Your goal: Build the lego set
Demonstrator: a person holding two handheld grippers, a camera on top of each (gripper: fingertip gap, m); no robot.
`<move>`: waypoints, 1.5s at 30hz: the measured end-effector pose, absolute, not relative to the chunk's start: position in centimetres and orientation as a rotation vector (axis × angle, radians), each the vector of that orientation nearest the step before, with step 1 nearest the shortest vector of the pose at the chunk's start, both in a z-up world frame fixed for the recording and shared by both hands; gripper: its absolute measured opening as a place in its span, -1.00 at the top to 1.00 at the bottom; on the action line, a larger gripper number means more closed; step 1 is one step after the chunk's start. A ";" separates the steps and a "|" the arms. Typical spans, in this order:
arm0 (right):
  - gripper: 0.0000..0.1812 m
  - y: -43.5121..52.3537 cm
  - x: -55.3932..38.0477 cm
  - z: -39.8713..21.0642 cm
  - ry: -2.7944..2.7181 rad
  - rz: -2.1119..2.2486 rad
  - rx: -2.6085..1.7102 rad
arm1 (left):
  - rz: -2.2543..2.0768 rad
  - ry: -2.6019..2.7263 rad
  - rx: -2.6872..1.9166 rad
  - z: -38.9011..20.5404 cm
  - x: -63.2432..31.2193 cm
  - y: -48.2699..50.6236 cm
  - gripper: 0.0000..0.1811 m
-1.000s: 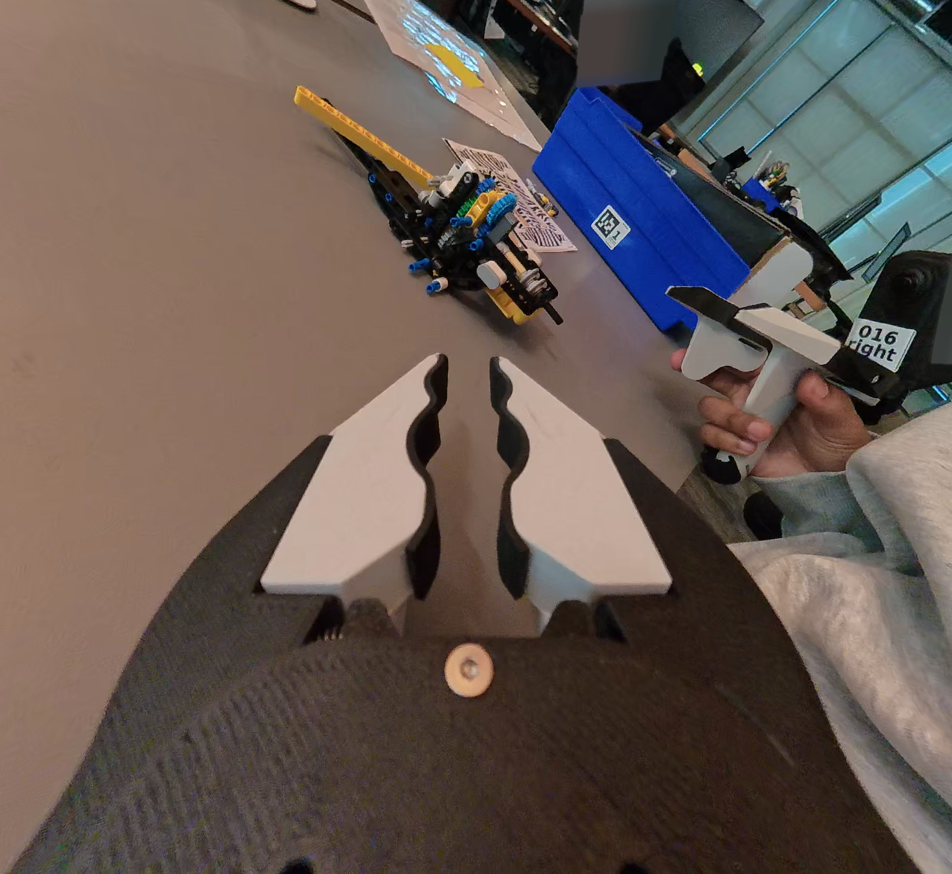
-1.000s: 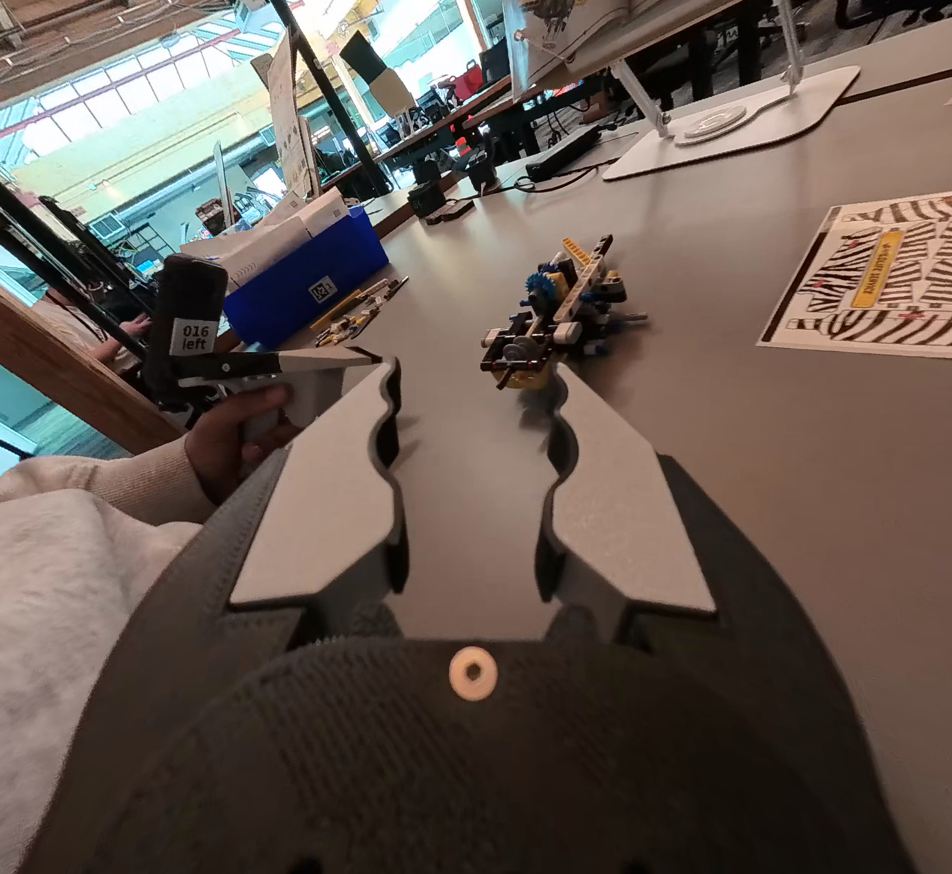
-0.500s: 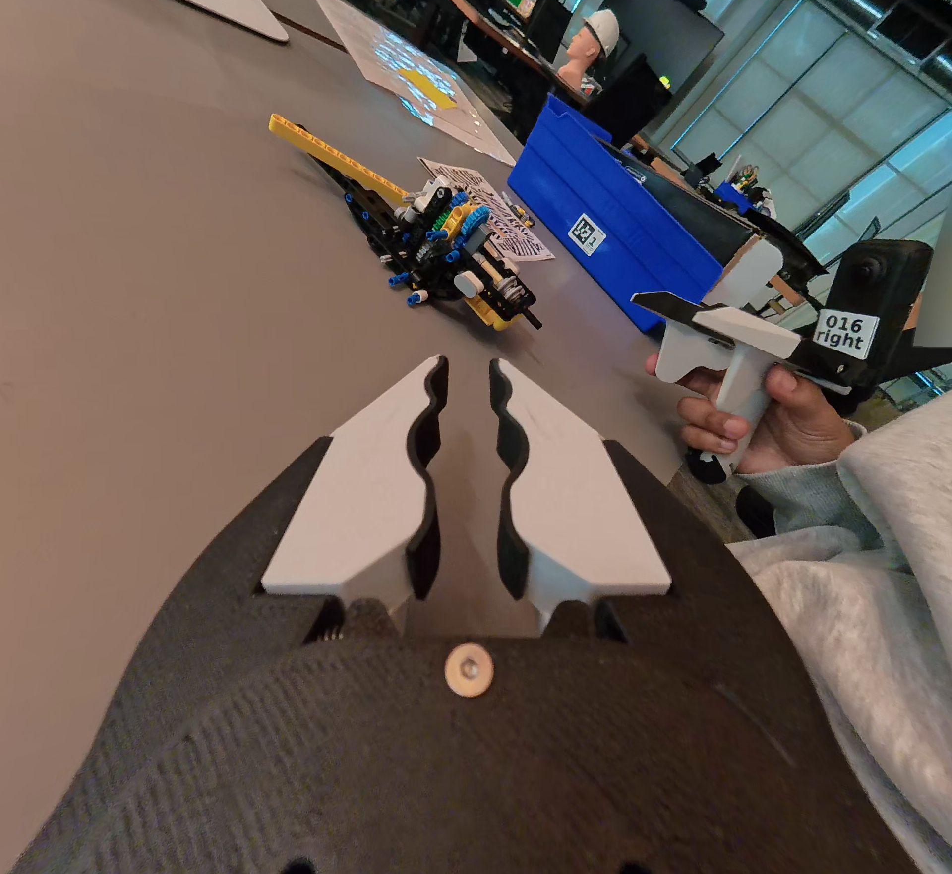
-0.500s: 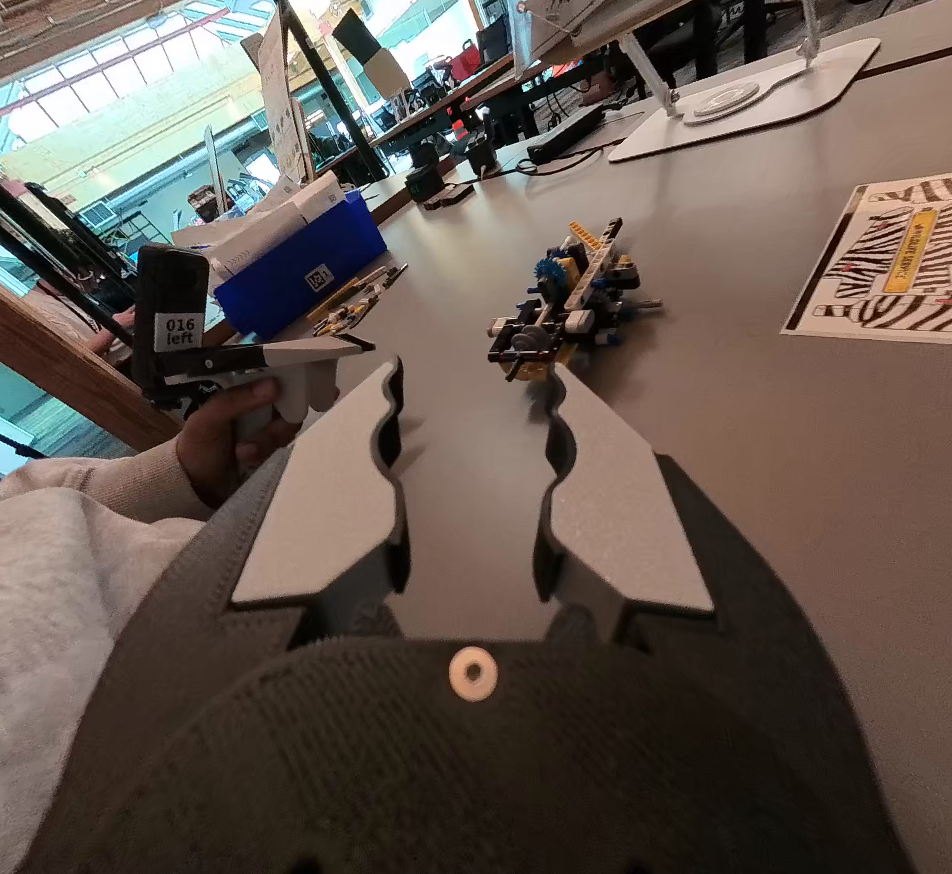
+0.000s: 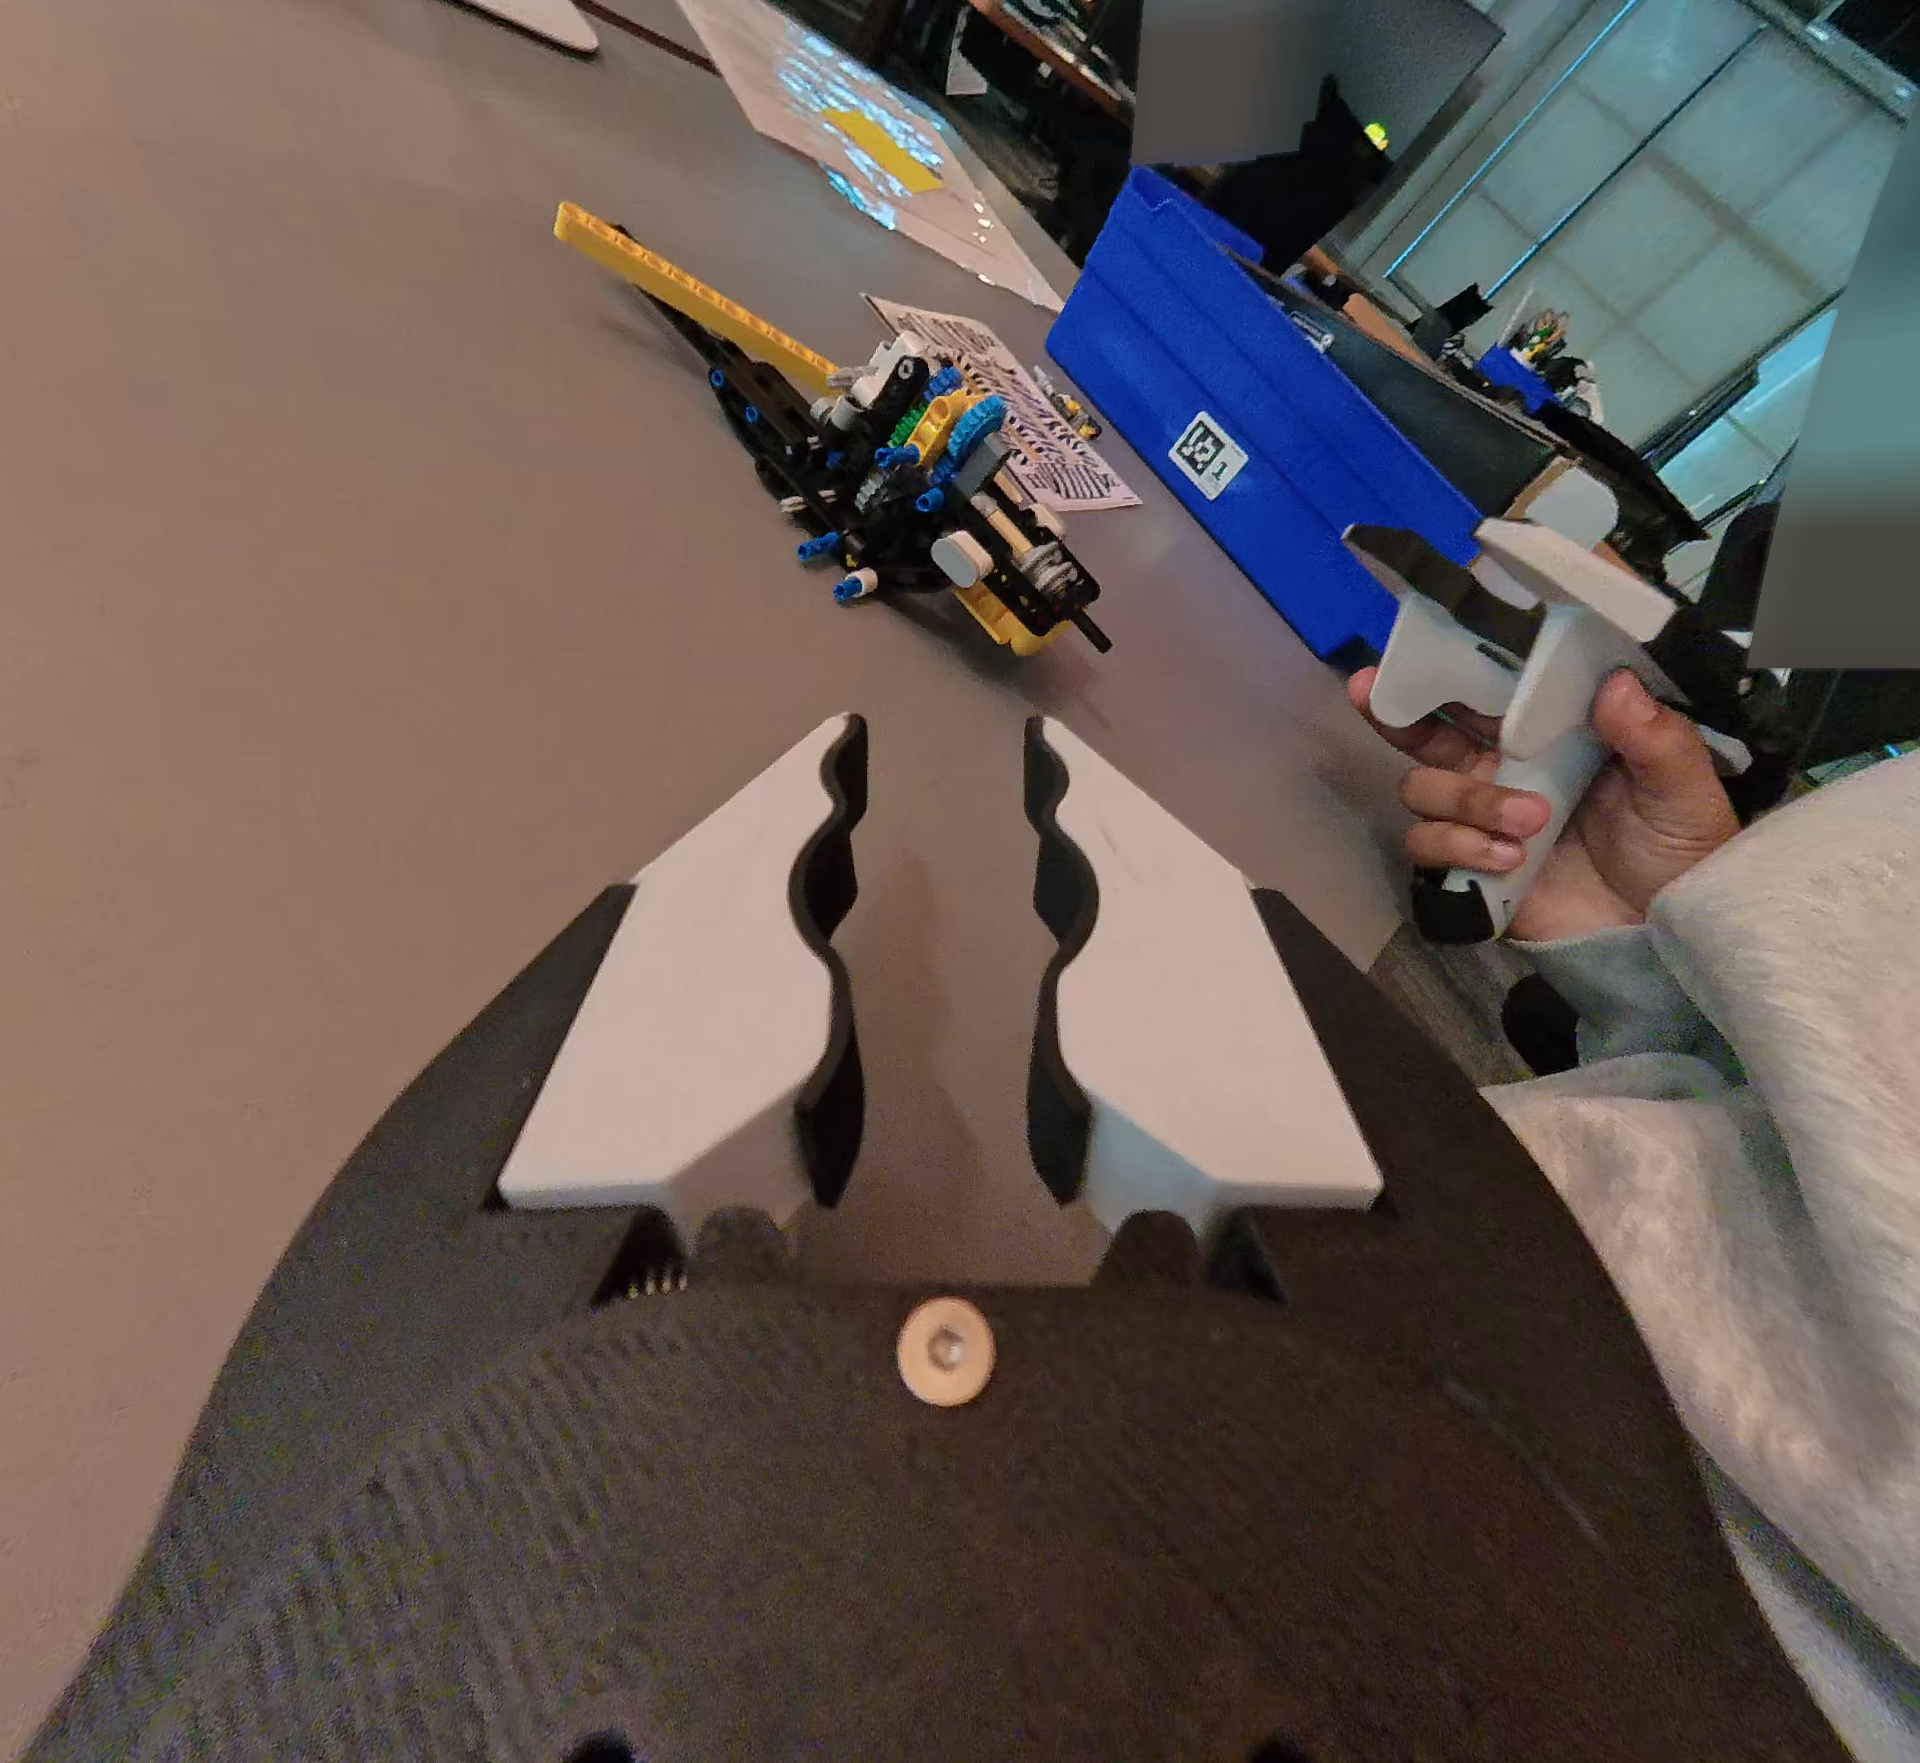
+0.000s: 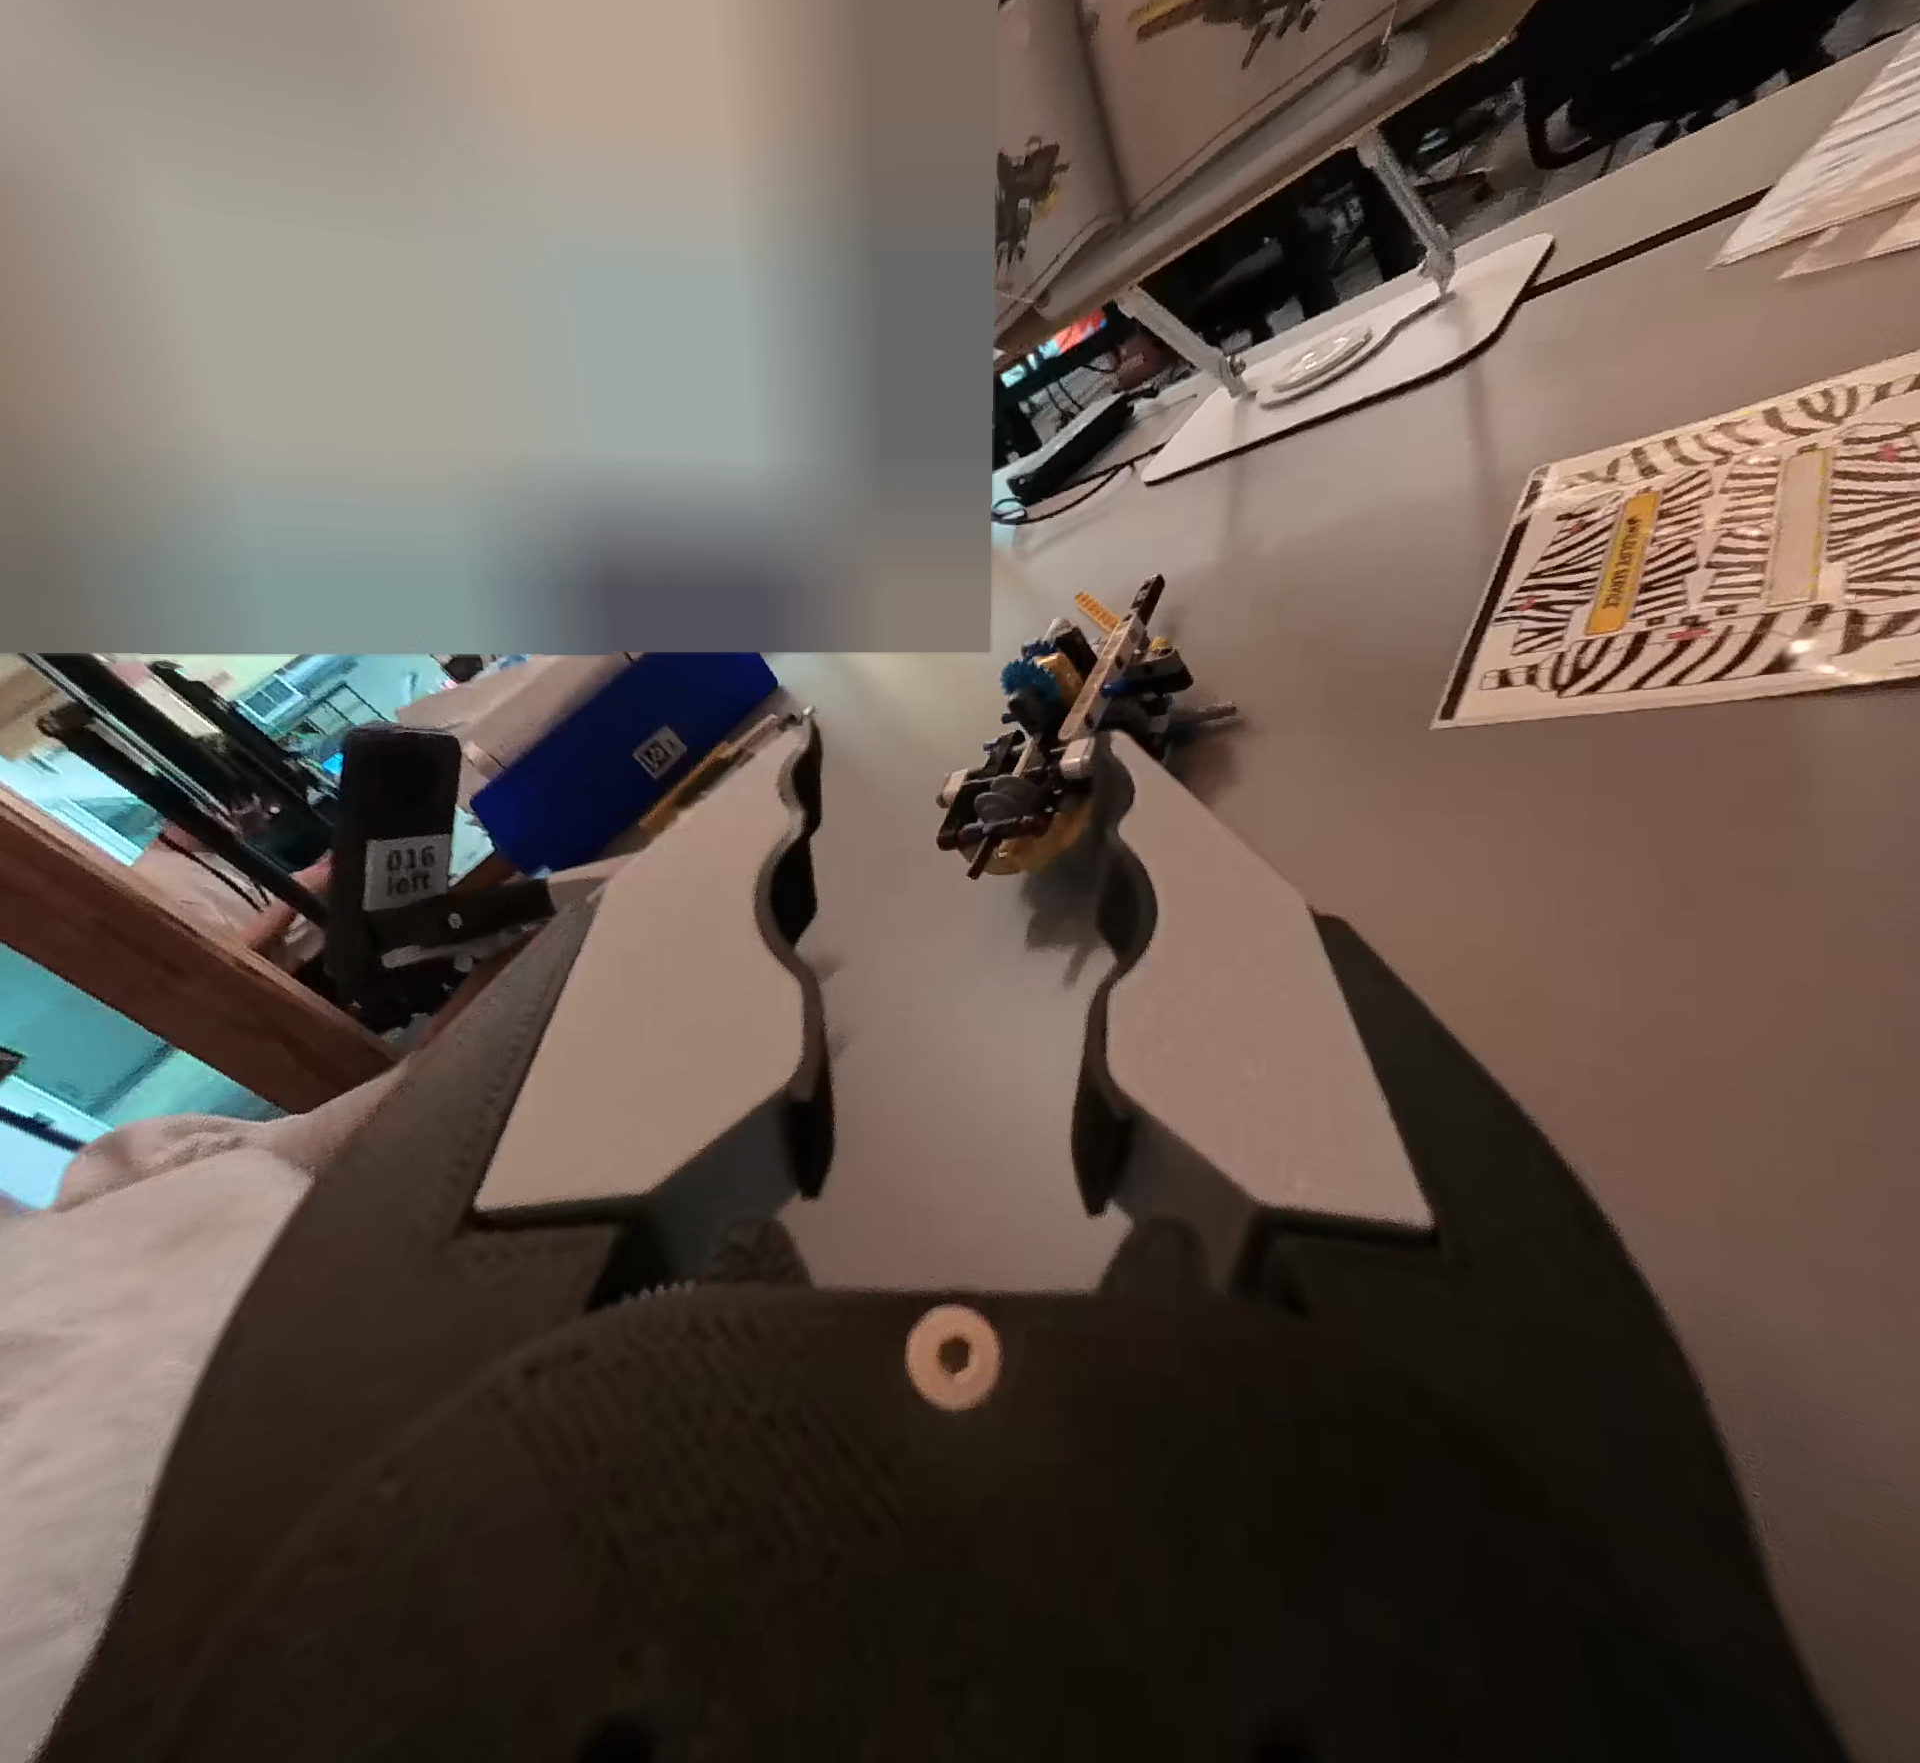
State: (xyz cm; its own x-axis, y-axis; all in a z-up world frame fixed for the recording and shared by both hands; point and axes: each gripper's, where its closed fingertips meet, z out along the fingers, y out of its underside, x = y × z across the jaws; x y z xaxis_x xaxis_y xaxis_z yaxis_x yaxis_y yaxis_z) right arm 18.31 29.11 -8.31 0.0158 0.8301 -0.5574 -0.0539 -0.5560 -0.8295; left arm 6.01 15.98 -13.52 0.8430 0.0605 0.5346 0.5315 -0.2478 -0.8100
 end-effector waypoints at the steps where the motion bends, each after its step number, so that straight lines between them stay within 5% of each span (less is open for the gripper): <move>1: 0.43 29.2 18.4 -8.3 -0.805 1.641 -1.600 | -0.471 -0.462 -1.795 -13.7 6.0 16.0 0.66; 45: 0.47 25.0 16.3 -9.9 -1.115 1.454 -1.533 | -0.417 -0.340 -1.605 -10.8 6.6 14.7 0.65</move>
